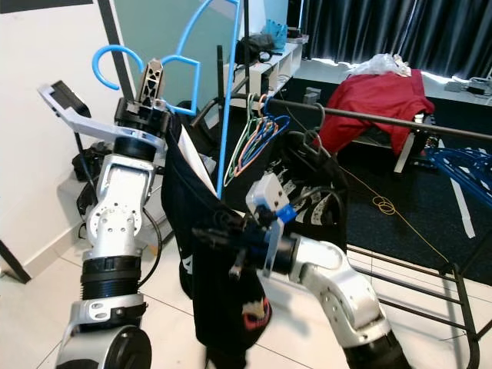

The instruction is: Hang hanger

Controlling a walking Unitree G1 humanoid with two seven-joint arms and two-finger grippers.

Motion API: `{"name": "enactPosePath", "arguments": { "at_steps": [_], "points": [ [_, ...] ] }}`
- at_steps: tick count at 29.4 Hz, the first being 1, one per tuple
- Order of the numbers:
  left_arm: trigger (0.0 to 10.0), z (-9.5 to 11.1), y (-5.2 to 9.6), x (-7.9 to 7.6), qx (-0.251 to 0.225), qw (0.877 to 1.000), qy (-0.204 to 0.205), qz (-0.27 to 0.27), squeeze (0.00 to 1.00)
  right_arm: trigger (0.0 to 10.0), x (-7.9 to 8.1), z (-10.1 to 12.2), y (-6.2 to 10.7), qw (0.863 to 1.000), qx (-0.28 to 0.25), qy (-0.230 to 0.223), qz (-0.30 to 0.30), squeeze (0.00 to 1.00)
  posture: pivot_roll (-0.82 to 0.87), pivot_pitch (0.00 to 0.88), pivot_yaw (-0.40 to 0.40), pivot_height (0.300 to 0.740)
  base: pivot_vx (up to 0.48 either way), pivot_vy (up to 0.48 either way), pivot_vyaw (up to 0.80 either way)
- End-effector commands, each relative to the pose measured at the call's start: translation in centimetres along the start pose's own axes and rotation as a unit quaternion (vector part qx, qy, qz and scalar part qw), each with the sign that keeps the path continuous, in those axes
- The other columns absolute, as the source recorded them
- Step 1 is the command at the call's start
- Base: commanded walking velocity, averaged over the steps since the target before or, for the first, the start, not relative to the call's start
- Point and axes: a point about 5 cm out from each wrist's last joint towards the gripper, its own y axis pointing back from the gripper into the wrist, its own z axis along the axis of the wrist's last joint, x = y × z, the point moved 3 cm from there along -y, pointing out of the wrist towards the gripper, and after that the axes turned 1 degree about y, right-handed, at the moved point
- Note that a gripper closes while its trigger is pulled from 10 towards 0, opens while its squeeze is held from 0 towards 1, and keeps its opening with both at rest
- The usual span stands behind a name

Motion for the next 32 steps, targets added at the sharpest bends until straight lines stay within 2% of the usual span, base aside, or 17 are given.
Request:
{"name": "enactPosePath", "arguments": {
  "at_steps": [1, 3, 5, 6, 7, 9, 10, 11, 12, 13, 15, 17, 18, 19, 21, 22, 32],
  "points": [
    [10.0, -0.9, -0.3, -1.0, -0.009, 1.0, 0.022, -0.003, 0.0, 0.0, 0.4, 0.3, -0.1, 1.0, -0.004, 0.002, 0.01, 0.0, -0.06, 0.0, -0.026, 0.74, 0.0, 0.0, 0.0],
    [10.0, 0.4, -0.6, -0.9, -0.011, 0.995, -0.096, -0.032, 0.0, 0.0, 3.0, -0.2, 0.3, 0.997, 0.011, -0.018, 0.076, 0.0, -0.07, 0.0, -0.026, 0.74, 0.0, 0.0, 0.0],
    [10.0, 2.0, -1.0, -0.9, -0.006, 0.976, -0.205, -0.075, 0.0, 0.0, 5.4, -1.1, 1.5, 0.988, 0.047, -0.043, 0.138, 0.0, -0.07, 0.0, -0.031, 0.74, 0.0, 0.0, 0.0],
    [10.0, 2.0, -1.0, -0.9, -0.006, 0.976, -0.205, -0.075, 0.0, 0.0, 5.4, -1.1, 1.5, 0.988, 0.047, -0.043, 0.138, 0.0, -0.07, 0.0, -0.031, 0.74, 0.0, 0.0, 0.0],
    [10.0, 2.4, -1.2, -1.0, -0.003, 0.969, -0.231, -0.088, 0.0, 0.0, 6.0, -1.5, 2.0, 0.985, 0.062, -0.047, 0.154, 0.0, -0.07, 0.0, -0.031, 0.74, 0.0, 0.0, 0.0],
    [10.0, 2.4, -1.3, -1.5, 0.022, 0.952, -0.272, -0.135, 0.0, 0.0, 6.4, -2.0, 2.8, 0.982, 0.083, -0.054, 0.161, 0.0, -0.06, 0.0, -0.032, 0.74, 0.0, 0.0, 0.0],
    [10.0, 1.9, -1.1, -2.0, 0.05, 0.934, -0.307, -0.176, 0.0, 0.0, 6.4, -2.2, 3.3, 0.982, 0.091, -0.056, 0.159, 0.0, -0.06, 0.0, -0.032, 0.74, 0.0, 0.0, 0.0],
    [10.0, 1.9, -1.1, -2.0, 0.05, 0.934, -0.307, -0.176, 0.0, 0.0, 6.4, -2.2, 3.3, 0.982, 0.091, -0.056, 0.159, 0.0, -0.06, 0.0, -0.032, 0.74, 0.0, 0.0, 0.0],
    [10.0, 1.4, -0.8, -2.3, 0.073, 0.917, -0.333, -0.206, 0.0, 0.0, 6.3, -2.3, 3.7, 0.981, 0.096, -0.057, 0.156, 0.0, -0.06, 0.0, -0.032, 0.74, 0.0, 0.0, 0.0],
    [10.0, 0.5, -0.2, -2.6, 0.118, 0.886, -0.371, -0.253, 0.0, 0.0, 5.6, -2.3, 4.7, 0.984, 0.107, -0.058, 0.132, 0.0, -0.07, 0.0, -0.028, 0.74, 0.0, 0.0, 0.0],
    [10.0, 0.3, -0.1, -2.7, 0.128, 0.879, -0.377, -0.263, 0.0, 0.0, 5.3, -2.3, 5.1, 0.985, 0.111, -0.058, 0.121, 0.0, -0.07, 0.0, -0.028, 0.74, 0.0, 0.0, 0.0],
    [10.0, 0.3, -0.1, -2.7, 0.132, 0.876, -0.38, -0.265, 0.0, 0.0, 5.2, -2.3, 5.5, 0.985, 0.115, -0.059, 0.114, 0.0, -0.07, 0.0, -0.027, 0.74, 0.0, 0.0, 0.0],
    [10.0, 0.6, -0.5, -2.8, 0.121, 0.884, -0.374, -0.253, 0.0, 0.0, 5.1, -2.4, 5.8, 0.985, 0.121, -0.059, 0.109, 0.0, -0.07, 0.0, -0.024, 0.74, 0.0, 0.0, 0.0],
    [10.0, 0.6, -0.5, -2.8, 0.121, 0.884, -0.374, -0.253, 0.0, 0.0, 5.1, -2.4, 5.8, 0.985, 0.121, -0.059, 0.109, 0.0, -0.07, 0.0, -0.024, 0.74, 0.0, 0.0, 0.0],
    [10.0, 1.7, -1.7, -2.9, 0.081, 0.905, -0.353, -0.222, 0.0, 0.0, 5.6, -2.5, 5.9, 0.983, 0.129, -0.064, 0.118, 0.0, -0.07, 0.0, -0.024, 0.74, 0.0, 0.0, 0.0],
    [10.0, 2.7, -2.6, -3.0, 0.046, 0.922, -0.332, -0.196, 0.0, 0.0, 6.6, -2.5, 5.4, 0.98, 0.128, -0.07, 0.138, 0.0, -0.07, 0.0, -0.024, 0.74, 0.0, 0.0, 0.0],
    [10.0, 4.7, -3.6, -2.1, 0.005, 0.95, -0.276, -0.144, 0.0, 0.0, 7.8, -3.0, 5.2, 0.973, 0.141, -0.077, 0.165, 0.0, -0.07, 0.0, -0.025, 0.74, 0.0, 0.0, 0.0]
  ]
}}
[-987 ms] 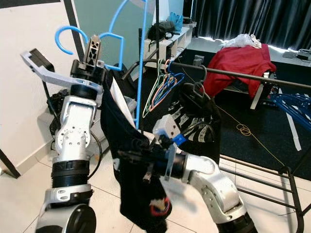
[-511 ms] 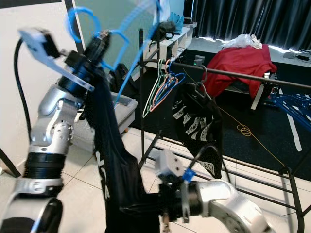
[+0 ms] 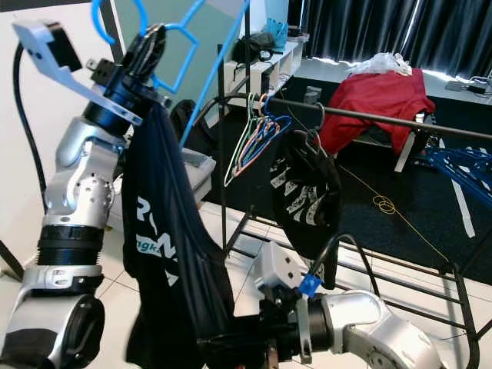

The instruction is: Hang hanger

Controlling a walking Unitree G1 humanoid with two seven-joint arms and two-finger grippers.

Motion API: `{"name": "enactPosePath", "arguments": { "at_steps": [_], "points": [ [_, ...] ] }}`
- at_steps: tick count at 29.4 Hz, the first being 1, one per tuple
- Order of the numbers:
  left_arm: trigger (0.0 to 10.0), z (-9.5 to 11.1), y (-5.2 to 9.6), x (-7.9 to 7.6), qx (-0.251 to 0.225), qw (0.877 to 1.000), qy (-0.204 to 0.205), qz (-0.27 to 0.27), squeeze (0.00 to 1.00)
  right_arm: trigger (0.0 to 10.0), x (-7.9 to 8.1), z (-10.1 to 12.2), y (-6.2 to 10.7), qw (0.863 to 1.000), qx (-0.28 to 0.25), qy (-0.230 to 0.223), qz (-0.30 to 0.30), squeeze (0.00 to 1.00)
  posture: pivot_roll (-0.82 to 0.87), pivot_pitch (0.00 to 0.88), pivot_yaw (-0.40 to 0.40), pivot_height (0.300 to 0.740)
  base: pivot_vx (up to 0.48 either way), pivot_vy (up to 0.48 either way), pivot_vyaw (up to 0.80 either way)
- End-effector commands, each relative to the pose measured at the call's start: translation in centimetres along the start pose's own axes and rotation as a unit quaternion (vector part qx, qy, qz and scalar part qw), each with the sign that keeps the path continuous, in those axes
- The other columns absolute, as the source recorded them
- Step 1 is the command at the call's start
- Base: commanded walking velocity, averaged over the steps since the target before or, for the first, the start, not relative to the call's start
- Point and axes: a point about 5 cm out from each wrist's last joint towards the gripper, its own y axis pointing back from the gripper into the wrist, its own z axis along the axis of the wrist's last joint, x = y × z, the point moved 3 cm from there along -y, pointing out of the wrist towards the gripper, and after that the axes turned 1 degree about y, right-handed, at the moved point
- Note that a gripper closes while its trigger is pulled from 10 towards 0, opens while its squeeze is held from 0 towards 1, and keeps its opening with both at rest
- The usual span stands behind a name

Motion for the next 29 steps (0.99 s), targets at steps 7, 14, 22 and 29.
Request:
{"name": "enactPosePath", "arguments": {
  "at_steps": [7, 14, 22, 29],
  "points": [
    [10.0, 1.8, -0.3, 2.3, -0.088, 0.975, 0.158, 0.127, 0.0, 0.0, -1.4, -1.0, -0.9, 0.998, 0.026, 0.018, -0.045, 0.0, -0.07, 0.0, -0.029, 0.74, 0.0, 0.0, 0.0],
    [10.0, 1.3, -0.4, 0.6, -0.085, 0.973, 0.192, 0.098, 0.0, 0.0, -4.7, -0.4, -0.5, 0.988, 0.015, 0.045, -0.144, 0.0, -0.07, 0.0, -0.032, 0.74, 0.0, 0.0, 0.0],
    [10.0, 1.5, -0.5, -0.1, -0.088, 0.966, 0.231, 0.075, 0.0, 0.0, -6.5, 0.2, 1.0, 0.978, 0.007, 0.053, -0.203, 0.0, -0.06, 0.0, -0.031, 0.74, 0.0, 0.0, 0.0],
    [10.0, 0.9, 0.0, 0.1, -0.149, 0.902, 0.369, 0.165, 0.0, 0.0, -6.4, -0.1, -1.7, 0.979, -0.002, 0.058, -0.194, 0.0, -0.06, 0.0, -0.032, 0.74, 0.0, 0.0, 0.0]
  ]
}}
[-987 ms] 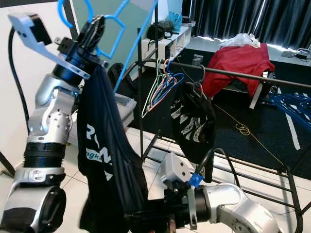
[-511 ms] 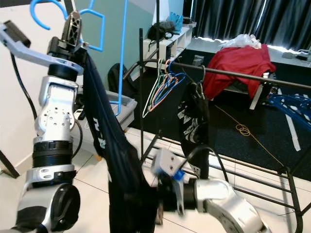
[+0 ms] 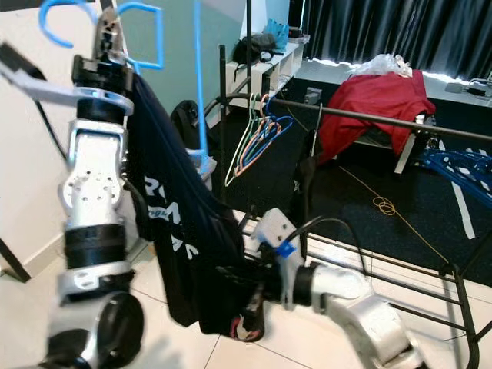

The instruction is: Hang hanger

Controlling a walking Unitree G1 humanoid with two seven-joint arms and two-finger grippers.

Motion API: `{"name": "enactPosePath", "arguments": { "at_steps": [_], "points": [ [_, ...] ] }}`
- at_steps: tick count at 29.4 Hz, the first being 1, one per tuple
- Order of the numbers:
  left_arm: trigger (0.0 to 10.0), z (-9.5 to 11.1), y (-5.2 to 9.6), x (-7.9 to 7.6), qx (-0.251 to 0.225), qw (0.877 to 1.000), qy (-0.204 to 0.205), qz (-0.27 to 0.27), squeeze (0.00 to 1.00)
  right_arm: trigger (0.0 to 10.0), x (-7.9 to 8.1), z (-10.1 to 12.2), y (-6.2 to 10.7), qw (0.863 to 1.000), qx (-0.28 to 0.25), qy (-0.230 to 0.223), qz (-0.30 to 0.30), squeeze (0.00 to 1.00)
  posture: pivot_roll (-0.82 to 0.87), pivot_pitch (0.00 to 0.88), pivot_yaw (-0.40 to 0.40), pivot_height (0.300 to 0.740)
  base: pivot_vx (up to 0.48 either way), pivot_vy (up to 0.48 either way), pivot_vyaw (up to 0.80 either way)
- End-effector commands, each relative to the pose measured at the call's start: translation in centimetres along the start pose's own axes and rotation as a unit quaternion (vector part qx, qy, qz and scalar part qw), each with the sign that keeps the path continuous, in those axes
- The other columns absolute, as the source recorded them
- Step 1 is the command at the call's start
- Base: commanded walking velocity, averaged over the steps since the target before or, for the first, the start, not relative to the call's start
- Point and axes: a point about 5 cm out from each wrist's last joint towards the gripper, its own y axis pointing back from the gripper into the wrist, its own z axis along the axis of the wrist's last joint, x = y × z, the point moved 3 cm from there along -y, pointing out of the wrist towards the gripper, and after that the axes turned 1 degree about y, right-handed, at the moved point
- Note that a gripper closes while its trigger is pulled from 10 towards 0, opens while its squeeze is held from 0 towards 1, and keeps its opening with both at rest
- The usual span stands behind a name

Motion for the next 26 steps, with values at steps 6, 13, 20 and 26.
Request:
{"name": "enactPosePath", "arguments": {
  "at_steps": [6, 13, 20, 26],
  "points": [
    [10.0, 0.3, -0.2, -1.8, 0.035, 0.995, -0.049, -0.078, 0.0, 0.0, -2.0, -0.1, 1.6, 0.999, 0.016, 0.023, -0.037, 0.0, -0.06, 0.0, -0.029, 0.74, 0.0, 0.0, 0.0],
    [10.0, -0.2, 0.5, -2.2, 0.111, 0.964, -0.188, -0.152, 0.0, 0.0, -4.6, -0.6, 4.0, 0.993, 0.036, 0.035, -0.106, 0.0, -0.06, 0.0, -0.029, 0.74, 0.0, 0.0, 0.0],
    [10.0, -3.4, 3.2, -3.7, 0.234, 0.852, -0.35, -0.311, 0.0, 0.0, -6.4, -0.1, 6.1, 0.987, 0.037, 0.043, -0.149, 0.0, -0.06, 0.0, -0.032, 0.74, 0.0, 0.0, 0.0],
    [10.0, -3.5, 4.3, -5.2, 0.28, 0.827, -0.319, -0.369, 0.0, 0.0, -8.1, 0.2, 7.6, 0.978, 0.047, 0.064, -0.191, 0.0, -0.06, 0.0, -0.034, 0.74, 0.0, 0.0, 0.0]
  ]
}}
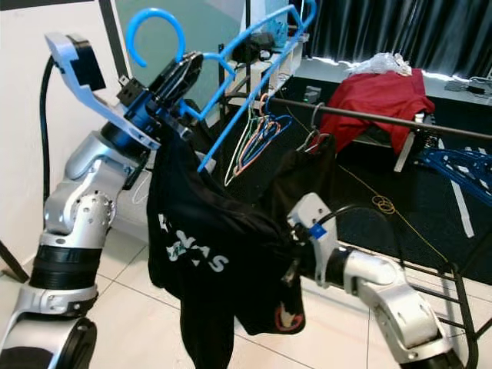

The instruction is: Hang hanger

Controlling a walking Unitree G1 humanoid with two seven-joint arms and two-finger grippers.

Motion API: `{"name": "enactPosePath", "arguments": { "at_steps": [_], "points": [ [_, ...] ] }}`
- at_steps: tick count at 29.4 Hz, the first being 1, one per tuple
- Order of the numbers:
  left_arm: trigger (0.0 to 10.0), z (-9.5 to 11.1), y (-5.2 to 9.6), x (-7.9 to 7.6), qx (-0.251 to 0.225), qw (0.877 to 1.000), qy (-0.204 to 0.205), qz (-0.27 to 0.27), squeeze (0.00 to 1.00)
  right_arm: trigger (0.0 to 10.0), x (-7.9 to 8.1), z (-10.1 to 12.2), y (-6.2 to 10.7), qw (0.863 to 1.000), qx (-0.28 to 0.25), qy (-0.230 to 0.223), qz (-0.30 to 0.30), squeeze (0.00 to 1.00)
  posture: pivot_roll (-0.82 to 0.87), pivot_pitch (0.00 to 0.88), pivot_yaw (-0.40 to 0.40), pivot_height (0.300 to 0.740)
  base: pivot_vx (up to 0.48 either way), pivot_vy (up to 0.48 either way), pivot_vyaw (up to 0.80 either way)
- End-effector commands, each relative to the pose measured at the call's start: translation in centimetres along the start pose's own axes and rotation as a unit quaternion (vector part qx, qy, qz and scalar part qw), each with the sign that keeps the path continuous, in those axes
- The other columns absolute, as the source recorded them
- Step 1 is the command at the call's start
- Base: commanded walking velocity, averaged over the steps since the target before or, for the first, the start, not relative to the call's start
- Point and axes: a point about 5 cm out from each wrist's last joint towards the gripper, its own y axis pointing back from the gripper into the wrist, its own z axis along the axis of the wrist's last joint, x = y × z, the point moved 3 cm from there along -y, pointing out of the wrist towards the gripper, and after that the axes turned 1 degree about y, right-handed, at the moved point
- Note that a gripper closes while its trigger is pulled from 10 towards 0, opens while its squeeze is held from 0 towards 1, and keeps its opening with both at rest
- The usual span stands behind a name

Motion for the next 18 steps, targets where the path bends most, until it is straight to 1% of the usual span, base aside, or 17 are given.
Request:
{"name": "enactPosePath", "arguments": {
  "at_steps": [1, 2, 3, 4, 5, 6, 7, 8, 9, 10, 12, 13, 14, 15, 16, 17, 18],
  "points": [
    [10.0, 0.7, -0.1, -1.5, 0.013, 0.998, -0.006, -0.062, 0.0, 0.0, -1.1, 0.0, 0.2, 1.0, 0.004, 0.013, -0.026, 0.0, -0.06, 0.0, -0.033, 0.74, 0.0, 0.0, 0.0],
    [10.0, 0.5, 0.0, -2.0, 0.03, 0.996, -0.012, -0.087, 0.0, 0.0, -1.1, -0.4, 0.2, 0.999, 0.016, 0.023, -0.029, 0.0, -0.06, 0.0, -0.033, 0.74, 0.0, 0.0, 0.0],
    [10.0, 0.5, 0.0, -2.0, 0.03, 0.996, -0.012, -0.087, 0.0, 0.0, -1.1, -0.4, 0.2, 0.999, 0.016, 0.023, -0.029, 0.0, -0.06, 0.0, -0.033, 0.74, 0.0, 0.0, 0.0],
    [10.0, 0.4, 0.1, -2.3, 0.041, 0.994, -0.017, -0.099, 0.0, 0.0, -1.0, -0.7, 0.1, 0.999, 0.024, 0.03, -0.029, 0.0, -0.06, 0.0, -0.033, 0.74, 0.0, 0.0, 0.0],
    [10.0, 0.1, 0.3, -2.5, 0.06, 0.991, -0.031, -0.113, 0.0, 0.0, -0.9, -1.2, 0.1, 0.998, 0.035, 0.035, -0.03, 0.0, -0.06, 0.0, -0.031, 0.74, 0.0, 0.0, 0.0],
    [10.0, -0.3, 0.5, -2.5, 0.083, 0.987, -0.053, -0.126, 0.0, 1.5, -1.0, -1.5, 0.2, 0.998, 0.045, 0.038, -0.034, 0.0, -0.06, 0.0, -0.029, 0.74, 0.0, 0.0, 0.0],
    [10.0, -0.7, 0.8, -2.4, 0.108, 0.981, -0.075, -0.139, 0.0, 4.7, -1.1, -1.7, 0.2, 0.997, 0.053, 0.04, -0.039, 0.0, -0.06, 0.0, -0.029, 0.74, 0.0, 0.0, 0.0],
    [10.0, -0.7, 0.8, -2.4, 0.108, 0.981, -0.075, -0.139, 0.0, 4.7, -1.1, -1.7, 0.2, 0.997, 0.053, 0.04, -0.039, 0.0, -0.06, 0.0, -0.029, 0.74, 0.0, 0.0, 0.0],
    [10.0, -1.4, 1.5, -2.0, 0.16, 0.966, -0.122, -0.16, 0.0, 9.8, -1.3, -2.3, 0.5, 0.995, 0.071, 0.047, -0.046, 0.0, -0.06, 0.0, -0.029, 0.74, 0.0, 0.0, 0.0],
    [10.0, -1.6, 1.6, -1.7, 0.174, 0.961, -0.139, -0.166, 0.0, 10.0, -1.3, -2.4, 0.6, 0.996, 0.073, 0.038, -0.044, 0.37, -0.06, 0.0, -0.028, 0.74, 0.0, 0.0, 0.0],
    [10.0, -1.6, 1.6, -1.7, 0.174, 0.961, -0.139, -0.166, 0.0, 10.0, -1.3, -2.4, 0.6, 0.996, 0.073, 0.038, -0.044, 0.37, -0.06, 0.0, -0.028, 0.74, 0.0, 0.0, 0.0],
    [10.0, -1.7, 1.7, -1.5, 0.189, 0.955, -0.153, -0.17, 0.0, 10.0, -1.0, -2.3, 0.6, 0.996, 0.07, 0.033, -0.033, 1.0, -0.06, 0.0, -0.028, 0.74, 0.0, 0.0, 0.0],
    [10.0, -2.0, 1.9, -1.4, 0.207, 0.947, -0.169, -0.179, 0.0, 10.0, -0.5, -2.3, 0.8, 0.997, 0.073, 0.035, -0.011, 1.0, -0.06, 0.0, -0.028, 0.74, 0.0, 0.0, 0.0],
    [10.0, -2.0, 1.9, -1.4, 0.207, 0.947, -0.169, -0.179, 0.0, 10.0, -0.5, -2.3, 0.8, 0.997, 0.073, 0.035, -0.011, 1.0, -0.06, 0.0, -0.028, 0.74, 0.0, 0.0, 0.0],
    [10.0, -2.6, 2.1, -1.3, 0.241, 0.931, -0.189, -0.196, 0.0, 10.0, 0.1, -2.2, 1.2, 0.996, 0.078, 0.047, 0.014, 1.0, -0.06, 0.0, -0.027, 0.74, 0.0, 0.0, 0.0],
    [10.0, -2.8, 2.2, -1.3, 0.248, 0.928, -0.193, -0.2, 0.0, 10.0, 0.1, -2.1, 1.3, 0.995, 0.079, 0.05, 0.017, 1.0, -0.06, 0.0, -0.027, 0.74, 0.0, 0.0, 0.0],
    [10.0, -2.8, 2.2, -1.3, 0.248, 0.928, -0.193, -0.2, 0.0, 10.0, 0.1, -2.1, 1.3, 0.995, 0.079, 0.05, 0.017, 1.0, -0.06, 0.0, -0.027, 0.74, 0.0, 0.0, 0.0]
  ]
}}
